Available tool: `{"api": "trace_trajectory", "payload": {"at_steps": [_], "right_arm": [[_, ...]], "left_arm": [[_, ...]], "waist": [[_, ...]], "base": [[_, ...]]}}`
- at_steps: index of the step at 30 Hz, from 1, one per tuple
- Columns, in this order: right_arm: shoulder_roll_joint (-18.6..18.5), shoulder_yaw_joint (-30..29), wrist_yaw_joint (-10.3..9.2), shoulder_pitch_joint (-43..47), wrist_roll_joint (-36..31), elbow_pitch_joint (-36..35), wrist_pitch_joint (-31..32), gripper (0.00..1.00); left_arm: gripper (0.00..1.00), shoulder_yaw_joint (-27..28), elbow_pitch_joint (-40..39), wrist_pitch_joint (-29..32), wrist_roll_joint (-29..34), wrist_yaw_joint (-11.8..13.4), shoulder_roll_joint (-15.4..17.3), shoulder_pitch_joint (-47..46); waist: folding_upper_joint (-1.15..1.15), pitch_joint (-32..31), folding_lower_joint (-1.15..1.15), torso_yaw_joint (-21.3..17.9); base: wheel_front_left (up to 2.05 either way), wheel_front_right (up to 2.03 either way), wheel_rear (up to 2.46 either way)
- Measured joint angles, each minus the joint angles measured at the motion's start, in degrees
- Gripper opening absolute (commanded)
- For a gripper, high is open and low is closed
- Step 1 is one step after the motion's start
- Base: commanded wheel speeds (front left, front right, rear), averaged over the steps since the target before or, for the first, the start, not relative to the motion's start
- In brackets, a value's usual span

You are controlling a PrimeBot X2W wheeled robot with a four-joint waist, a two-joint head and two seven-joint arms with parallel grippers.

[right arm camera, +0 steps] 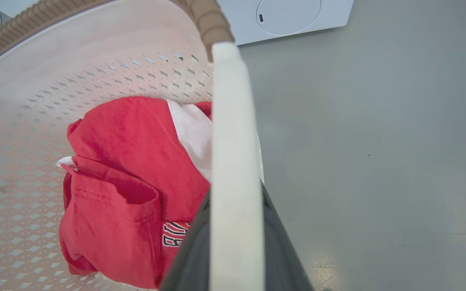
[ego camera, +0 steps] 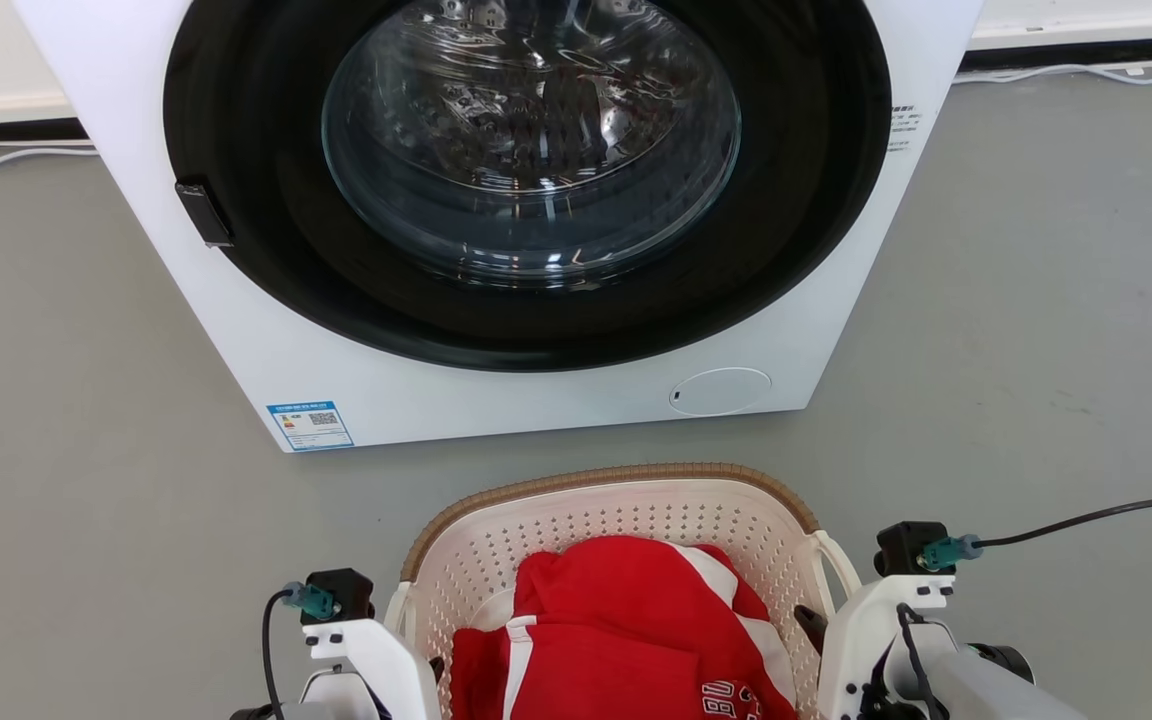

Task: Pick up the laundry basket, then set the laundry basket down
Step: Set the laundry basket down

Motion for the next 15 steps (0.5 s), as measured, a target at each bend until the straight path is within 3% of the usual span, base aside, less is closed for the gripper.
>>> {"api": "trace_trajectory", "payload": {"at_steps": [15], "right_arm": [[-0.64,1.46,0.01,-2.97,1.72,-0.14,-4.31,0.0]], "left_arm": [[0.0,-1.99,0.59,-4.05,-1.04,0.0,-0.1,-3.7]], "waist": [[0.0,5.3,0.0,0.41]], "base": [[0.0,0.0,0.0]]}}
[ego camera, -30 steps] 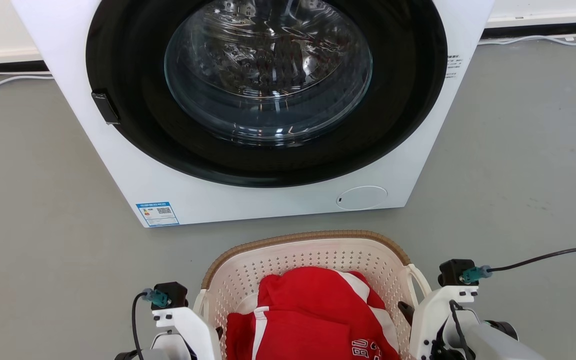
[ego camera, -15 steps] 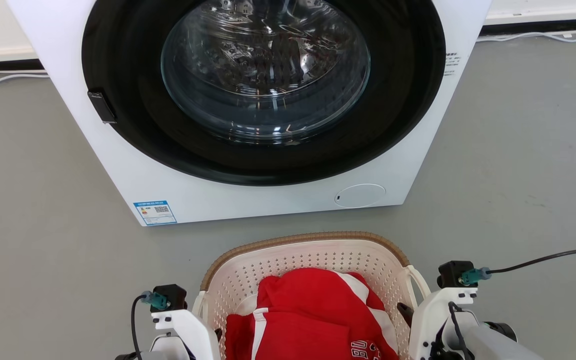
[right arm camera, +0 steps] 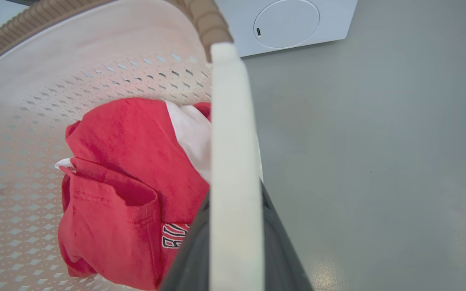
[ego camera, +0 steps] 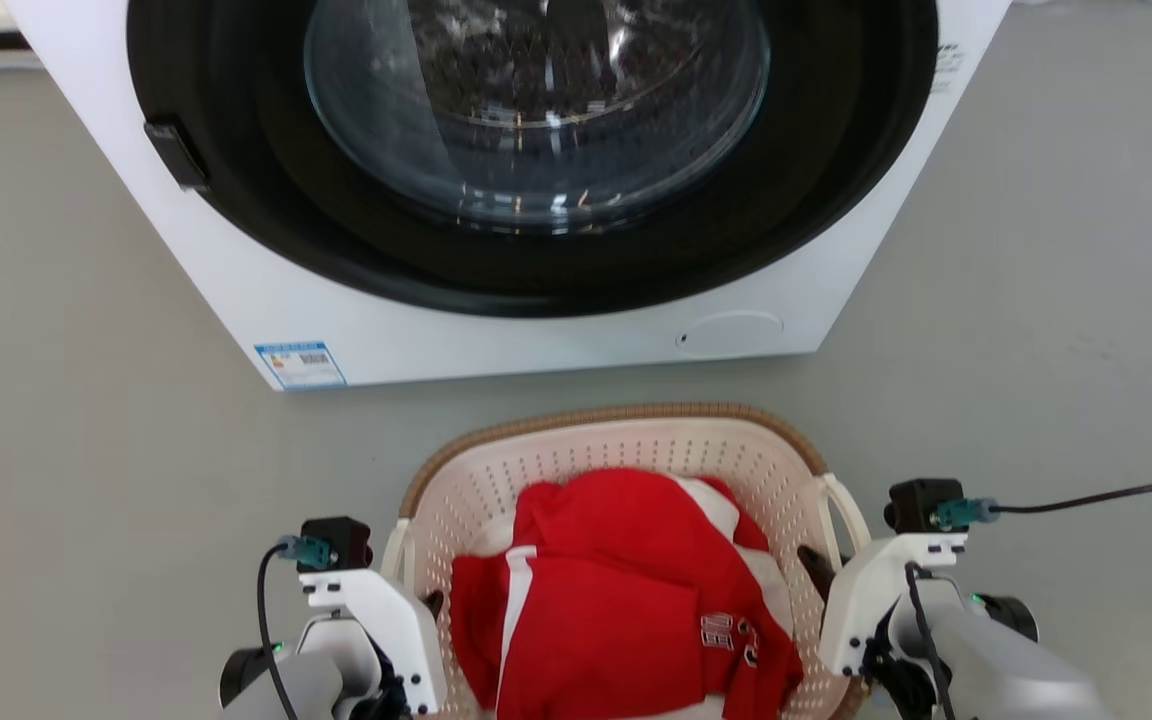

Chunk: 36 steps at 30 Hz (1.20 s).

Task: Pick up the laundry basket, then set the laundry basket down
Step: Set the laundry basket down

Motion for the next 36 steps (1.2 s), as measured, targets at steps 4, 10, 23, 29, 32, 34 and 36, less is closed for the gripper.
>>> {"api": "trace_trajectory", "payload": {"at_steps": [4,10,23,29,32,34,36], "right_arm": [[-0.09,0.15,0.0,-1.44,0.13,-0.08,-1.7,0.0],[-0.7,0.27,0.02,-4.35,0.18,-0.18,-4.54,0.0],[-1.21,0.7,0.07,-9.4,1.05,-0.35,-8.33,0.0],[-1.51,0.92,0.07,-11.84,1.18,-0.58,-9.84,0.0],[-1.66,1.02,0.07,-12.88,1.26,-0.65,-10.38,0.0],[-1.7,1.04,0.07,-13.55,1.7,-0.67,-10.71,0.0],[-1.88,1.03,0.07,-14.04,1.75,-0.81,-11.23,0.0]], "left_arm": [[0.0,-0.21,0.77,-2.01,0.0,-0.04,-0.2,-1.83],[0.0,-0.51,1.8,-5.64,0.1,-0.15,-0.81,-5.42],[0.0,-0.64,4.33,-10.57,0.82,-0.4,-1.69,-12.1],[0.0,-0.03,4.72,-11.79,1.74,-0.33,-1.76,-15.5],[0.0,0.35,4.79,-12.02,2.27,-0.31,-1.77,-16.79],[0.0,0.76,4.75,-12.12,2.59,0.13,-1.77,-17.63],[0.0,1.57,4.32,-12.28,3.31,0.26,-1.68,-18.47]], "waist": [[0.0,2.71,0.0,0.27],[0.0,7.51,0.0,0.84],[0.0,17.76,0.0,2.0],[0.0,22.94,0.0,2.39],[0.0,25.1,0.0,2.5],[0.0,26.5,0.0,2.53],[0.0,27.82,0.0,2.57]], "base": [[0.0,0.0,0.0],[0.0,0.0,0.0],[0.0,0.0,0.0],[0.0,0.0,0.0],[0.0,0.0,0.0],[0.0,0.0,0.0],[0.0,0.0,0.0]]}}
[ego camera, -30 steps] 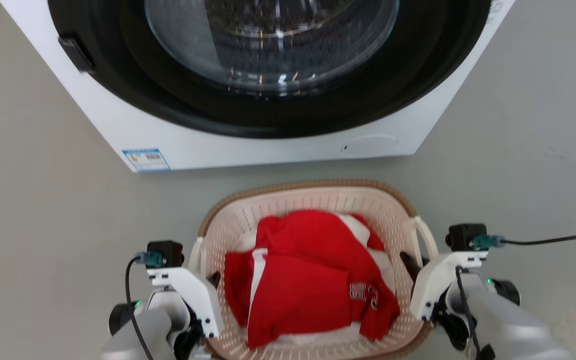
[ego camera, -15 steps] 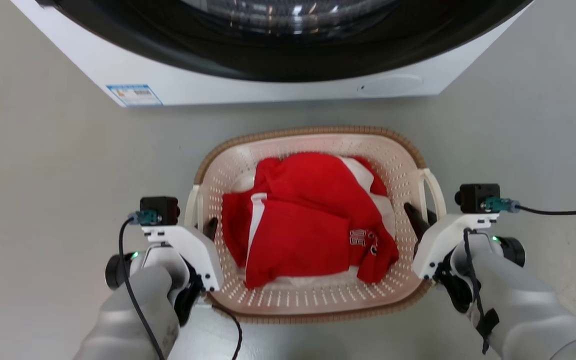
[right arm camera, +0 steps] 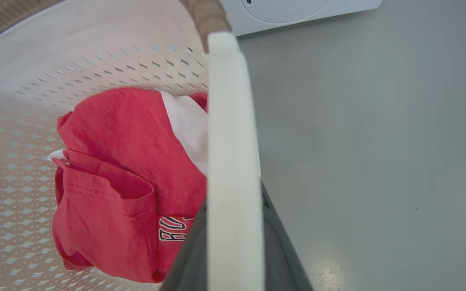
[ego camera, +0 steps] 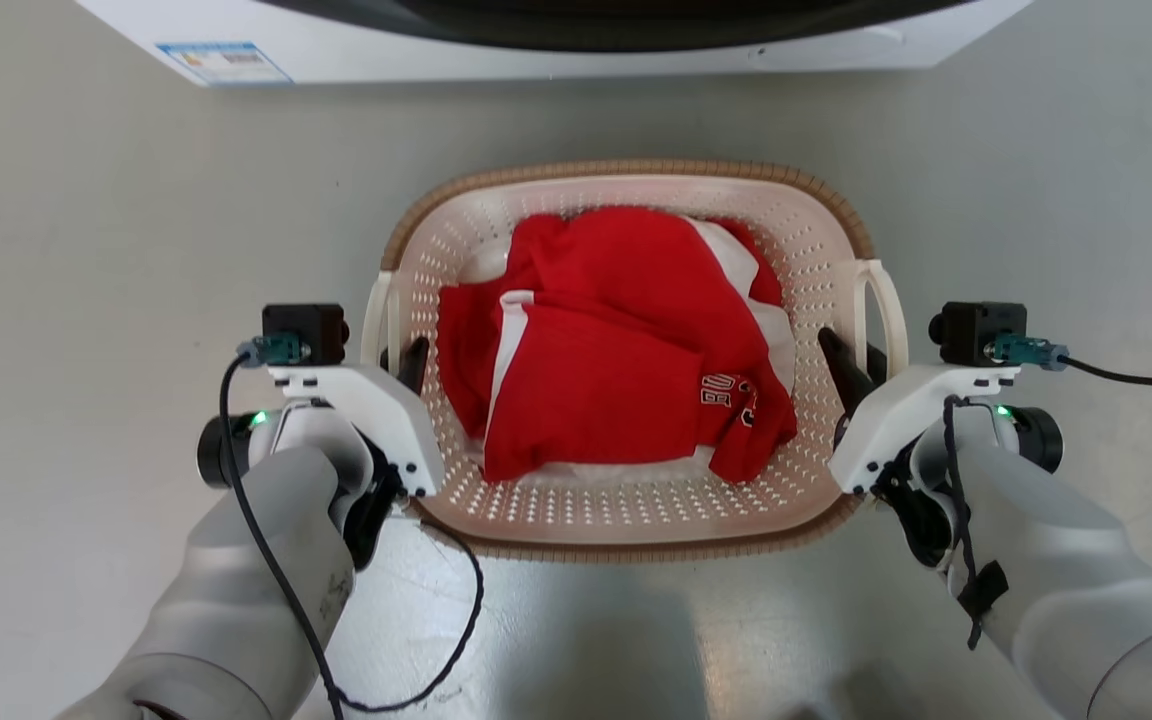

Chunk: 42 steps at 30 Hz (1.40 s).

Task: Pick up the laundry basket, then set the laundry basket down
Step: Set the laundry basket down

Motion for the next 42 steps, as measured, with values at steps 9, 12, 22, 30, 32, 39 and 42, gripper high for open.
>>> {"api": "trace_trajectory", "payload": {"at_steps": [9,12,22,30,32,39,42], "right_arm": [[-1.02,-0.41,0.0,-2.1,-0.01,-0.91,-0.57,0.0],[-1.14,-1.15,0.0,-2.14,-0.18,-1.12,-0.62,0.0],[-1.77,-5.03,0.0,-3.53,-3.67,-1.78,-0.62,0.0],[-1.7,-7.23,0.0,-3.57,-5.94,-1.81,-0.62,0.0],[-1.67,-7.92,0.01,-3.69,-6.34,-1.83,-0.62,0.0],[-1.8,-9.05,0.01,-4.18,-7.31,-1.76,-0.62,0.4],[-2.7,-9.71,0.0,-4.15,-7.3,-1.64,-0.62,1.0]], "left_arm": [[0.0,4.0,-2.35,-0.07,3.67,1.37,0.15,-1.4],[0.0,5.17,-2.48,-0.07,4.48,1.67,0.05,-1.41],[0.0,9.88,-3.88,-0.09,8.23,1.93,-0.23,-2.72],[0.0,12.67,-4.24,-0.09,11.2,1.93,-0.57,-2.77],[0.0,13.41,-4.28,-0.09,11.72,1.93,-0.64,-2.8],[0.94,15.41,-4.15,-0.31,14.6,1.87,-0.65,-3.57],[1.0,16.1,-3.74,-0.34,15.24,1.83,-0.36,-3.57]], "waist": [[0.0,5.16,0.0,0.42],[0.0,6.34,0.0,0.57],[0.0,9.44,0.0,0.94],[0.0,11.3,0.0,1.15],[0.0,11.78,0.0,1.23],[0.0,12.94,0.0,1.6],[0.0,13.05,0.0,1.72]], "base": [[0.0,0.0,0.0],[0.0,0.0,0.0],[0.0,0.0,0.0],[0.0,0.0,0.0],[0.0,0.0,0.0],[0.0,0.0,0.0],[0.0,0.0,0.0]]}}
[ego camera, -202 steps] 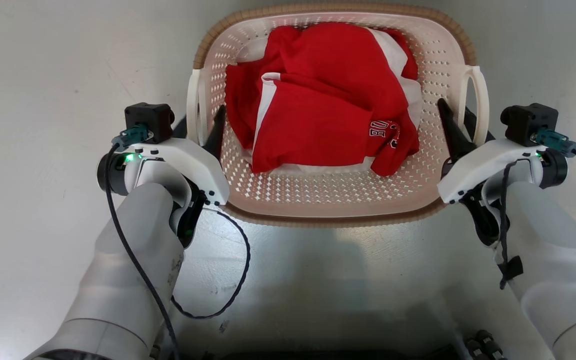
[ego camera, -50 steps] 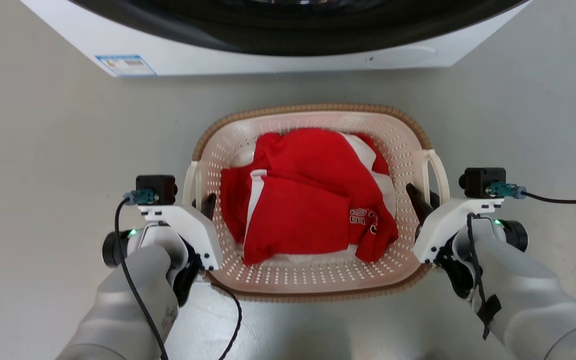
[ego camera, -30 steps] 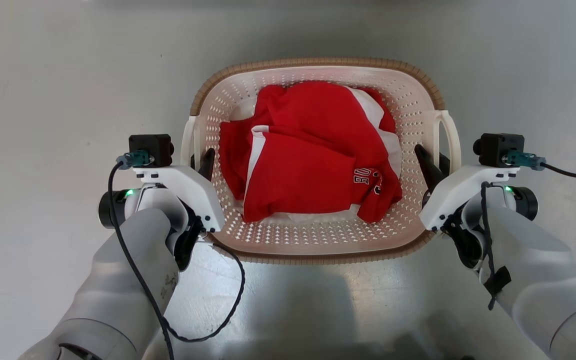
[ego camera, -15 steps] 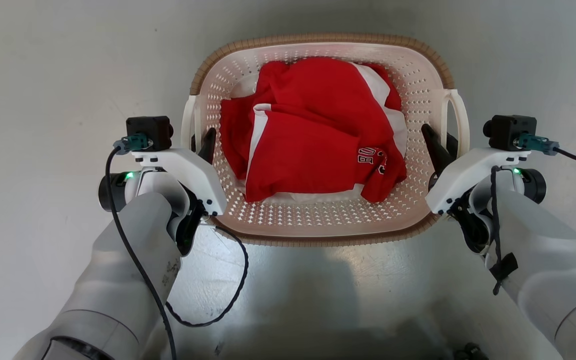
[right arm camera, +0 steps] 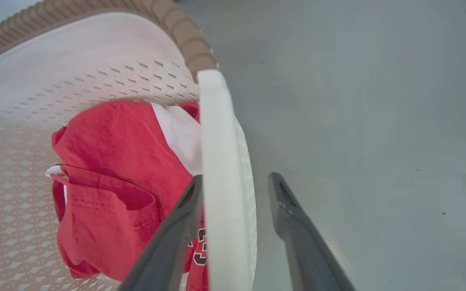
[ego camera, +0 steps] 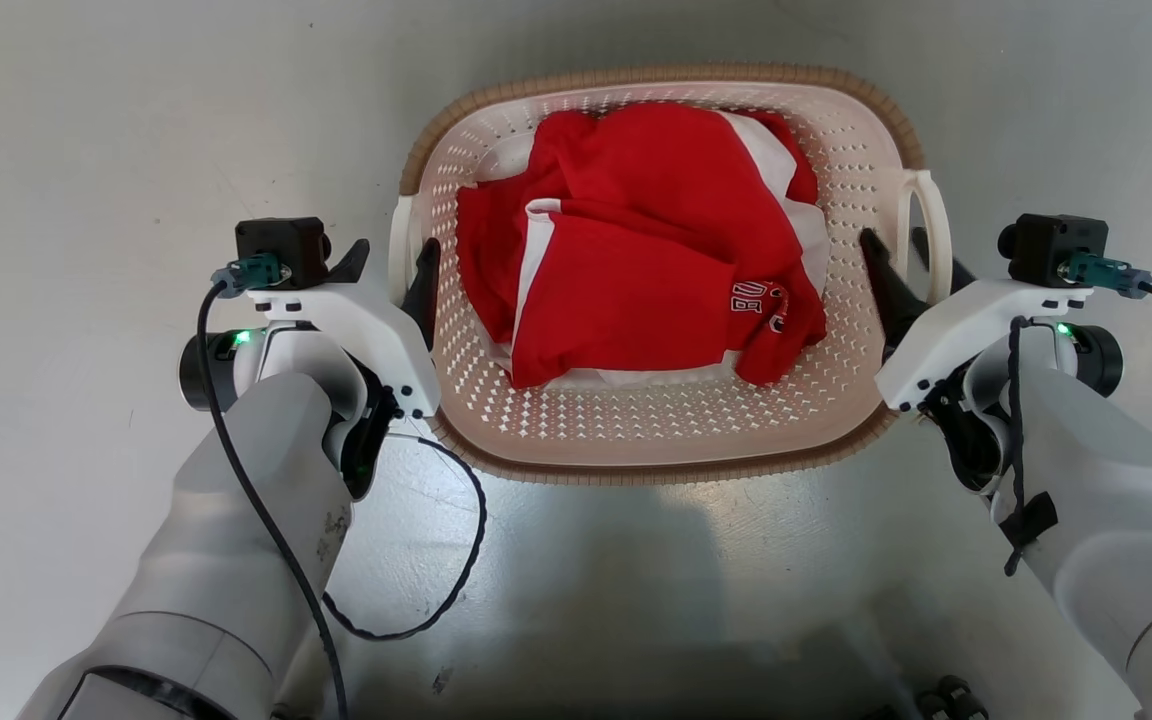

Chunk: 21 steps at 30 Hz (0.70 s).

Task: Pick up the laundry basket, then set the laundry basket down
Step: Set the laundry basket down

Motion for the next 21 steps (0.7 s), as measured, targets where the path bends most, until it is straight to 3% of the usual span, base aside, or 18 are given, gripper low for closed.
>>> {"api": "trace_trajectory", "payload": {"at_steps": [12,21], "right_arm": [[0.32,0.24,0.01,0.01,0.05,0.47,0.0,1.0],[1.09,-0.73,0.01,0.35,0.03,0.38,0.0,1.0]], "left_arm": [[1.0,2.67,0.99,-0.16,2.89,-0.45,-0.43,0.01],[1.0,4.97,-0.76,-0.16,5.98,-0.44,-0.02,1.6]], "waist": [[0.0,-0.77,0.0,0.04],[0.0,-5.05,0.0,-0.56]], "base": [[0.0,0.0,0.0],[0.0,0.0,0.0]]}}
